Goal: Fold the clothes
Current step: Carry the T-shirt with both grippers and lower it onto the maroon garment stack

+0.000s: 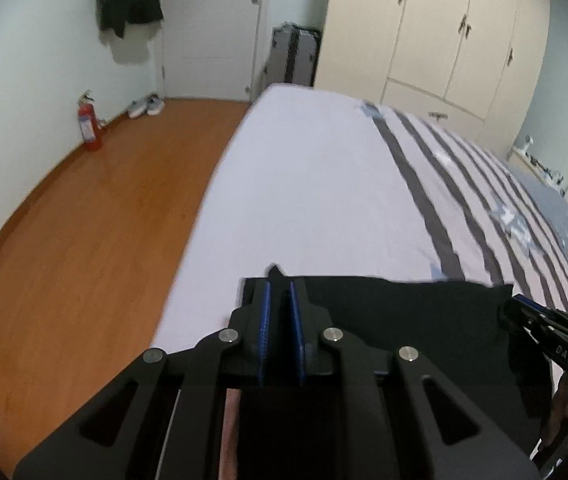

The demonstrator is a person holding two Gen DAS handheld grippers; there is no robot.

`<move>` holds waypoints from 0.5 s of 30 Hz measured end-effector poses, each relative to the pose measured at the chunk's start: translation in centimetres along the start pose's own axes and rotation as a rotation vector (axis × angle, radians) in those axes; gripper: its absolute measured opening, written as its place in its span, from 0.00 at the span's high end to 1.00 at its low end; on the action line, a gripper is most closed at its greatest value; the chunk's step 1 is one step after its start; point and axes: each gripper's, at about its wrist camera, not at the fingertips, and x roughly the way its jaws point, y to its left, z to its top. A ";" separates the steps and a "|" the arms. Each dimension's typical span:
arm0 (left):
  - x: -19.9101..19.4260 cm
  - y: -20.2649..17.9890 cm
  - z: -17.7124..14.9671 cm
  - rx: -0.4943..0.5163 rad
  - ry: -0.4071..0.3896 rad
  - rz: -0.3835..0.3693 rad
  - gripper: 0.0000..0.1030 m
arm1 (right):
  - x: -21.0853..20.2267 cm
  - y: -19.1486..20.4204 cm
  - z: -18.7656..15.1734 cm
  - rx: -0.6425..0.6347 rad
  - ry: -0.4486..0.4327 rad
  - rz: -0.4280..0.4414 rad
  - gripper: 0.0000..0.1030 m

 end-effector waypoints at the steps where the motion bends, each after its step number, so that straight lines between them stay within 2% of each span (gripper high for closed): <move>1: -0.4 0.4 0.0 -0.002 -0.007 0.006 0.90 | -0.4 -0.3 0.3 0.004 -0.014 0.003 0.81; 3: -0.2 1.1 -0.5 0.002 0.011 0.016 0.90 | -0.6 -0.8 0.7 0.010 -0.022 -0.001 0.81; 6: 2.4 0.9 -2.3 0.083 0.126 0.070 0.90 | 0.4 -1.4 0.4 0.013 0.021 -0.012 0.81; 8: 3.2 1.4 -3.1 0.068 0.146 0.083 0.90 | 1.5 -1.6 -0.1 -0.005 0.046 -0.019 0.80; 10: 2.4 2.1 -2.5 0.006 0.124 0.075 0.90 | 1.3 -1.4 -0.2 -0.033 0.037 -0.023 0.80; 12: 0.7 2.4 -1.9 -0.019 0.059 0.089 0.90 | 0.6 -1.7 0.0 -0.027 0.017 -0.017 0.80; 15: -2.4 2.0 -0.8 -0.014 -0.031 0.072 0.90 | -1.6 -2.4 0.4 0.010 -0.033 0.010 0.80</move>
